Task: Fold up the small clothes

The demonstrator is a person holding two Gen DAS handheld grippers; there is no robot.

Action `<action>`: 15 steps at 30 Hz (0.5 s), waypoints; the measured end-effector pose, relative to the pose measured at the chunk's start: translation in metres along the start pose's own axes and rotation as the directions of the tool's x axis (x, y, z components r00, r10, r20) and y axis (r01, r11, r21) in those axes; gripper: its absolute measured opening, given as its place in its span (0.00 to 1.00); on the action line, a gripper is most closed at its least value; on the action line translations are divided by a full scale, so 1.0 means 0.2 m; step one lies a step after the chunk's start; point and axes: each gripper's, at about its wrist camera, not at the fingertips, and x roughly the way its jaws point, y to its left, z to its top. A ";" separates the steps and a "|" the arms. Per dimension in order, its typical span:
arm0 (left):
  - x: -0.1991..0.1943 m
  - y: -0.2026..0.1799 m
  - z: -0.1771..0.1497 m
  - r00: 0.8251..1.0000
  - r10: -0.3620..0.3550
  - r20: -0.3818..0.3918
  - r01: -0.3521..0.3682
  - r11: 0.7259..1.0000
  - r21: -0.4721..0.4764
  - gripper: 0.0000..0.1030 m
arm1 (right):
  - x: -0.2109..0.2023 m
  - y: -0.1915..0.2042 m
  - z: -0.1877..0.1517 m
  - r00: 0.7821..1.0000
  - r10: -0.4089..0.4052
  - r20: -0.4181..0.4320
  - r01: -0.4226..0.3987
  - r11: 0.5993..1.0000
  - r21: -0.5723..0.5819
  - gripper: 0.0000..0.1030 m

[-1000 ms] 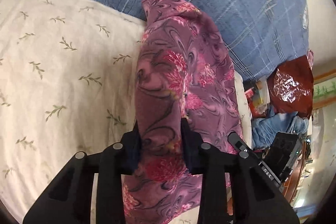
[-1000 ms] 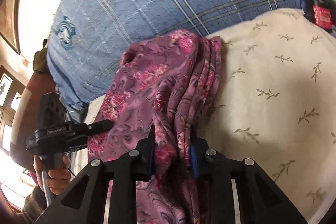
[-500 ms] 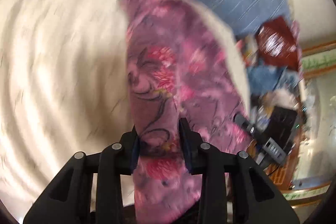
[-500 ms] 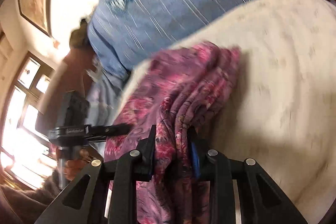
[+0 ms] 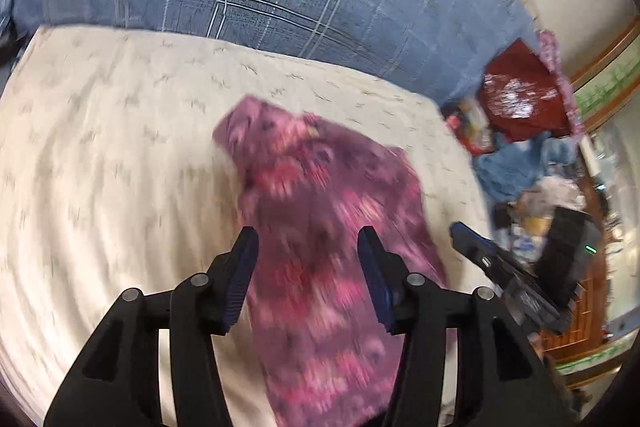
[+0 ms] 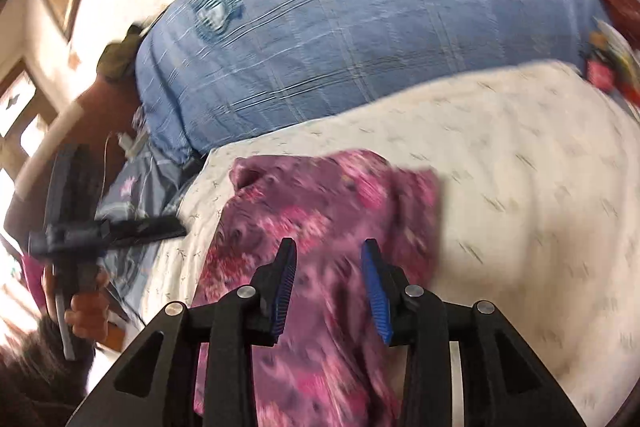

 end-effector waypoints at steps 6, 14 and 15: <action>0.29 0.06 0.24 0.995 0.098 -0.030 -0.098 0.995 0.008 0.49 | 0.19 -0.04 0.12 1.000 -0.021 0.004 0.022 0.996 -0.084 0.32; 0.50 0.08 0.34 0.977 0.203 -0.057 -0.201 0.979 0.041 0.51 | 0.41 -0.27 0.17 0.992 -0.052 -0.115 0.057 0.998 0.039 0.16; 0.44 0.09 0.33 0.984 0.172 -0.046 -0.171 0.985 0.030 0.51 | 0.35 -0.28 0.16 0.995 -0.036 -0.093 0.041 0.998 0.053 0.19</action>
